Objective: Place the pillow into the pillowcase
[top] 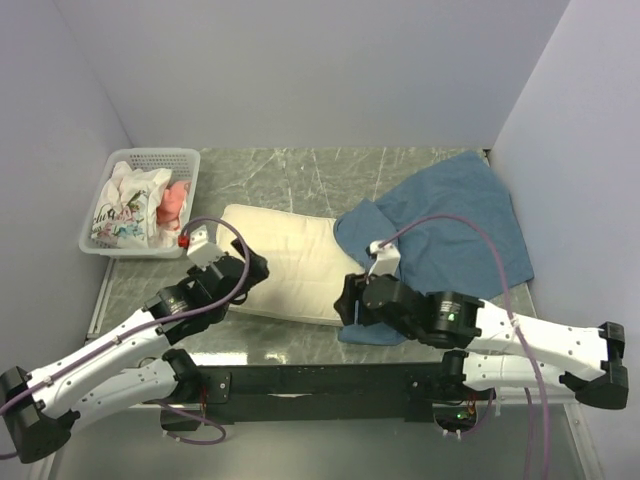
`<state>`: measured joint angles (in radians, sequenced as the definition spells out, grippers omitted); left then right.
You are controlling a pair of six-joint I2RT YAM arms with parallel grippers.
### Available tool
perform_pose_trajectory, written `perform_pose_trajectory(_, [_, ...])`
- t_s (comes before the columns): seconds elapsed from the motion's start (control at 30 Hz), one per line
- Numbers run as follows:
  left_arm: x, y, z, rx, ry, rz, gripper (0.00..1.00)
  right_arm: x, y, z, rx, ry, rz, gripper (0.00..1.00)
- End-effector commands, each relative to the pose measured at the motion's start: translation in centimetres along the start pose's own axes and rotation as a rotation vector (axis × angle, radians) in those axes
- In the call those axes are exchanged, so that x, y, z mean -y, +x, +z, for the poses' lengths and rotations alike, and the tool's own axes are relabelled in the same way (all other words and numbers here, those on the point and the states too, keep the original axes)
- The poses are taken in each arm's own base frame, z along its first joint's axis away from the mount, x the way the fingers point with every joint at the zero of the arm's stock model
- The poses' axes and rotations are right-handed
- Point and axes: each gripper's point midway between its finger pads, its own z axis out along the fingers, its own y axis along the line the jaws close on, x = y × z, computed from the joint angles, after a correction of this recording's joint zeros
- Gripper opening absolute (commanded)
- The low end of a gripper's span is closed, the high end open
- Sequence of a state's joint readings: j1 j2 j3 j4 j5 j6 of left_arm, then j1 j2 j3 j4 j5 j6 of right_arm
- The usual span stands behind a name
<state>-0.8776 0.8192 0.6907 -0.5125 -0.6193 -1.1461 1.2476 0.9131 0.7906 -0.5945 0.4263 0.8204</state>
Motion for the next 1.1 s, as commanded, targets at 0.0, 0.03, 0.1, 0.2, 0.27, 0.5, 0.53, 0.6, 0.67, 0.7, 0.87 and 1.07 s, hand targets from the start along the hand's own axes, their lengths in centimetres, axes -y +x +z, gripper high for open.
perform_pose_trajectory(0.0, [-7.3, -1.5, 0.2, 0.104, -0.288, 0.051, 0.99, 0.4, -6.6, -1.9, 0.124, 0.102, -0.052, 0.68])
perform_pose_trajectory(0.03, [-8.2, -2.3, 0.6, 0.113, -0.315, 0.075, 0.99, 0.6, -8.5, -1.9, 0.142, 0.115, -0.037, 0.68])
perform_pose_trajectory(0.1, [-7.7, -2.6, 1.7, 0.106, -0.273, 0.051, 0.99, 1.8, -9.2, -0.2, 0.108, 0.203, -0.110, 0.68])
perform_pose_trajectory(0.2, [-7.3, -3.1, 3.0, 0.076, -0.227, 0.096, 1.00, 4.6, -11.0, 1.9, 0.069, 0.363, -0.149, 0.69])
perform_pose_trajectory(0.27, [-7.2, -4.3, 3.6, 0.083, -0.237, 0.109, 0.99, 5.1, -11.2, 2.9, 0.028, 0.397, -0.183, 0.69])
perform_pose_trajectory(0.5, [-10.3, -4.2, 6.6, 0.001, -0.350, 0.181, 0.99, 6.0, -9.0, 5.2, -0.063, 0.410, -0.234, 0.72])
perform_pose_trajectory(0.53, [-10.6, -4.1, 6.9, -0.013, -0.350, 0.170, 0.99, 6.2, -8.8, 5.4, -0.070, 0.414, -0.236, 0.72])
perform_pose_trajectory(0.6, [-10.8, -3.9, 7.9, -0.027, -0.342, 0.167, 0.99, 7.0, -7.8, 6.2, -0.098, 0.427, -0.240, 0.71])
perform_pose_trajectory(0.67, [-10.5, -3.6, 9.2, -0.044, -0.311, 0.158, 0.99, 7.6, -7.3, 6.8, -0.111, 0.441, -0.236, 0.70])
perform_pose_trajectory(0.7, [-9.9, -3.2, 9.6, -0.061, -0.273, 0.173, 0.99, 8.1, -6.9, 7.0, -0.126, 0.449, -0.235, 0.69])
perform_pose_trajectory(0.87, [-8.2, 0.0, 11.2, -0.136, -0.097, 0.133, 0.99, 9.4, -6.9, 7.8, -0.149, 0.495, -0.244, 0.63])
perform_pose_trajectory(1.07, [-6.7, 0.6, 11.4, -0.151, -0.013, 0.096, 0.27, 7.8, -7.9, 7.9, -0.161, 0.445, -0.238, 0.28])
